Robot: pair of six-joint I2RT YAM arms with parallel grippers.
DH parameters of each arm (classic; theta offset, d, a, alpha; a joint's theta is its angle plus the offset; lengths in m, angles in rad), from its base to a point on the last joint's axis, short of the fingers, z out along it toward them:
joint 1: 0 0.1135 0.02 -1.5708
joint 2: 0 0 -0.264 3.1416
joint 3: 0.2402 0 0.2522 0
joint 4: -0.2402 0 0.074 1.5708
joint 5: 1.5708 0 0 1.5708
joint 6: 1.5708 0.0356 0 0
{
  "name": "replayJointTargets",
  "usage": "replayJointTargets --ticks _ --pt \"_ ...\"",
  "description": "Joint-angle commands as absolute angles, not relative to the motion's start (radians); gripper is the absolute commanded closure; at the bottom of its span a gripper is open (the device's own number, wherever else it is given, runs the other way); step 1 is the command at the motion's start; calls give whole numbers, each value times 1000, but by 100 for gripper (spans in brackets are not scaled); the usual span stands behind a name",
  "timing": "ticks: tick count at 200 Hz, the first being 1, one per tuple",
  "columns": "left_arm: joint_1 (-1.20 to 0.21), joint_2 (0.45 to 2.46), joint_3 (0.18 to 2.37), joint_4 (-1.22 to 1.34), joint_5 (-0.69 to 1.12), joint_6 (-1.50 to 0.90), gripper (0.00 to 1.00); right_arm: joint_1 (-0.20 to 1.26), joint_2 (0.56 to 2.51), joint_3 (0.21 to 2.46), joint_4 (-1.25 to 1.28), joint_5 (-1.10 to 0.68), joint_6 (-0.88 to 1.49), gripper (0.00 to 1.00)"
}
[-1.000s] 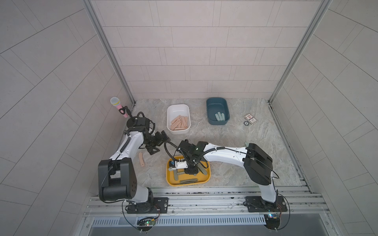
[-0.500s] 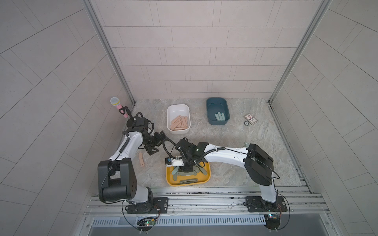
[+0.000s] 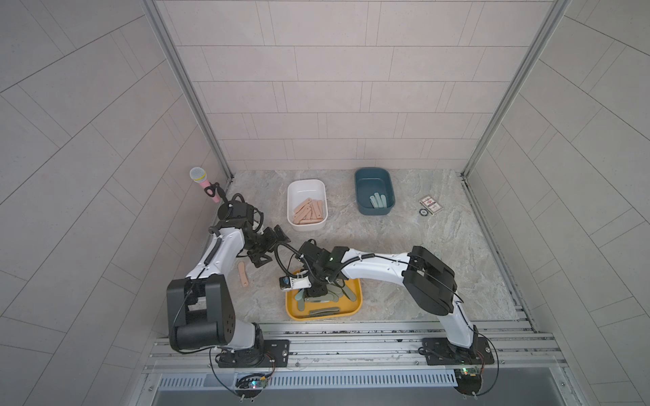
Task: Place the fruit knives into the storage box by color
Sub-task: Pick up the fruit knife from the storage box.
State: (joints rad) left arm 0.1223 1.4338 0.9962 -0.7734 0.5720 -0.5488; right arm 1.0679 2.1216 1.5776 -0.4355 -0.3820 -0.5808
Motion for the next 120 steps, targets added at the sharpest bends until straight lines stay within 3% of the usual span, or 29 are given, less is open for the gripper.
replayJointTargets --ticks 1,74,93,120 --pt "129 1407 983 -800 568 -530 0 1072 2154 1608 -462 -395 -626 51" --pt "137 1410 976 -794 581 -525 0 1075 2198 1626 -511 -392 -636 54" --pt "139 1410 977 -794 585 -526 0 1074 2200 1633 -515 -387 -629 59" --pt "140 1405 980 -796 585 -526 0 1072 2196 1666 -548 -412 -625 76"
